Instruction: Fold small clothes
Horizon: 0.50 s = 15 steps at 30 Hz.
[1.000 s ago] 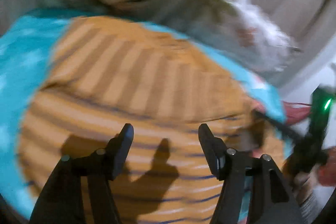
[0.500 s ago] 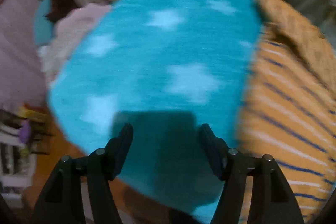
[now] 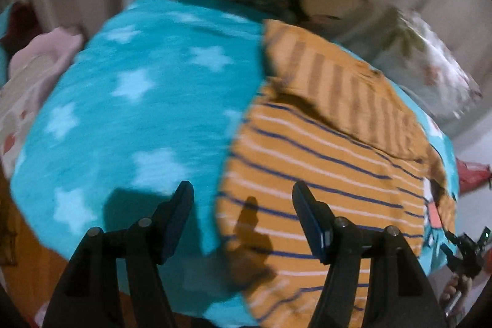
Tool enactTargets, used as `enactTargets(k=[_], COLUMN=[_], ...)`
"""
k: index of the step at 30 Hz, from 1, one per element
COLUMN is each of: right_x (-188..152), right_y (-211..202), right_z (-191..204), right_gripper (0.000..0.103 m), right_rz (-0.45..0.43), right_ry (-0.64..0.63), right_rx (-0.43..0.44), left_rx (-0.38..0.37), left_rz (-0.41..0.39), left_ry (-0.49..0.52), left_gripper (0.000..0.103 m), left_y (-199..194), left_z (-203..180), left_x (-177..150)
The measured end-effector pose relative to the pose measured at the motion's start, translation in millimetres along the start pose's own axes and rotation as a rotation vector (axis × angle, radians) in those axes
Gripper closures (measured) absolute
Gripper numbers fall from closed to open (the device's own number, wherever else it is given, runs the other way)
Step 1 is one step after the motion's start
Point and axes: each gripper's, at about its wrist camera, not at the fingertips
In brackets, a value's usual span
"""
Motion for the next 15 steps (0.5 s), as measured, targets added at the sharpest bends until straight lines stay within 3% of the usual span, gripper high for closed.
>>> enactTargets(k=[4, 11, 14, 15], right_x=[20, 62, 72, 74], right_y=[-7, 1, 3, 3], right_z=[-29, -66, -66, -66], right_gripper=[0.051, 0.053, 0.095, 0.096], right_rz=[-0.093, -0.166, -0.163, -0.160], right_ry=[0.090, 0.283, 0.265, 0.255], right_rx=[-0.027, 0.044, 0.024, 0.018], left_rx=[-0.024, -0.034, -0.028, -0.027], left_rz=[0.011, 0.026, 0.022, 0.020], left_ry=[0.080, 0.071, 0.055, 0.049], left_gripper=[0.037, 0.037, 0.037, 0.037], left_y=[3, -2, -3, -3], left_z=[-36, -49, -49, -49], left_x=[0, -8, -9, -9])
Point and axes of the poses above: each gripper's, at about its wrist camera, not at the fingertips, and y roughly the way its jaws point, z to its left, x to its top, and after that the axes turned 1 degree about -z, right-handed
